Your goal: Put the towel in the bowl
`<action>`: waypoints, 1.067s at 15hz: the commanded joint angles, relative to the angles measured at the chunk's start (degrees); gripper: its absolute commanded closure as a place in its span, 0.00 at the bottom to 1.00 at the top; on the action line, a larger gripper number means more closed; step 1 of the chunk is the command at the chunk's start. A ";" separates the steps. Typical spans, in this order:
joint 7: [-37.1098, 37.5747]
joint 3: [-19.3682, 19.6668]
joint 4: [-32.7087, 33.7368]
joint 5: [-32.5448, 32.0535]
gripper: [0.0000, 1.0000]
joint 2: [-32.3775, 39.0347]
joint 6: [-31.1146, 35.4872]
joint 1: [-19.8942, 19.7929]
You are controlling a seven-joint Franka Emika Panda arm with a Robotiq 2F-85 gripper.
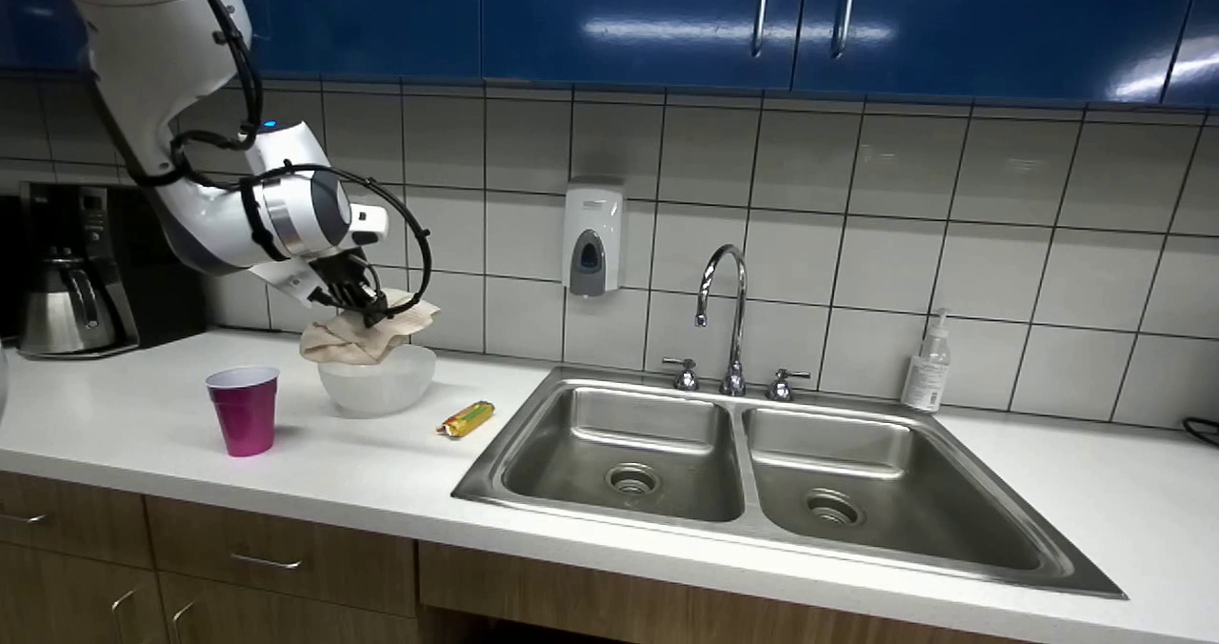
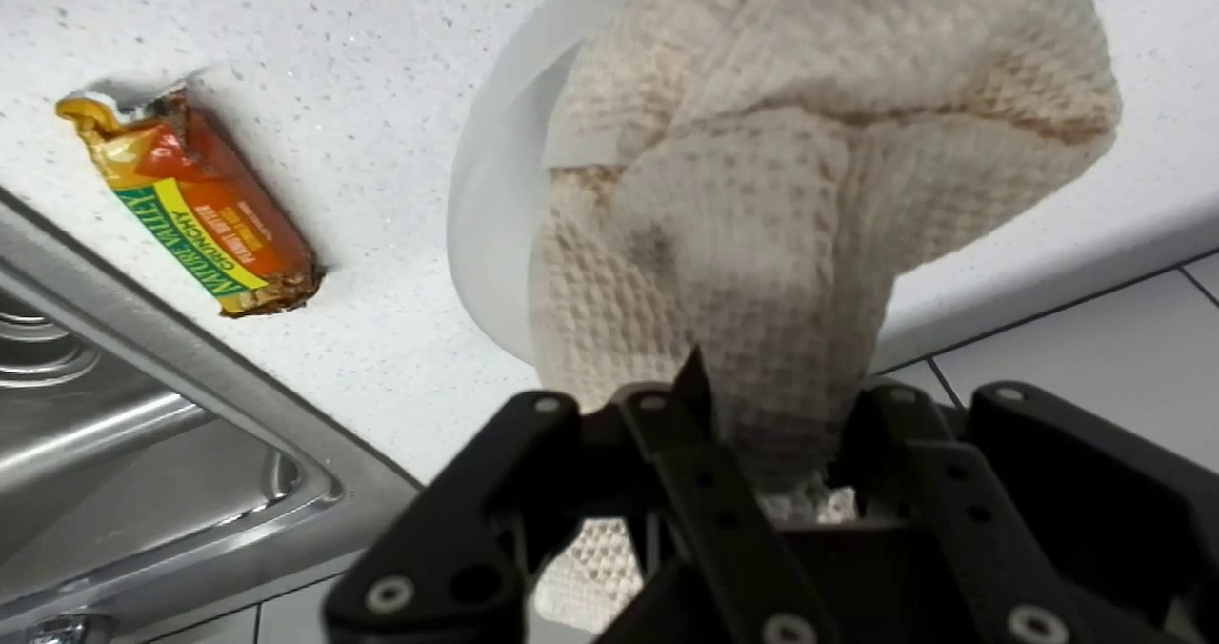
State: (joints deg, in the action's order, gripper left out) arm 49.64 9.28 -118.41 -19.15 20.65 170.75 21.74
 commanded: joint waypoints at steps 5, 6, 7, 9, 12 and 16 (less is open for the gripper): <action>3.62 2.68 7.69 -0.25 0.96 6.76 -2.16 3.00; 3.58 2.64 8.13 -0.11 0.96 7.34 -2.33 2.98; 3.75 2.78 8.46 -0.04 0.96 7.87 -2.37 3.09; 3.70 3.00 8.99 0.05 0.96 8.68 -2.38 3.23; 3.86 3.28 9.43 0.29 0.96 9.48 -2.11 3.19; 3.99 3.50 9.81 0.55 0.60 10.09 -2.63 3.18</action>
State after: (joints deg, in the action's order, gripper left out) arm 51.99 11.84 -110.43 -18.96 29.98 170.29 23.96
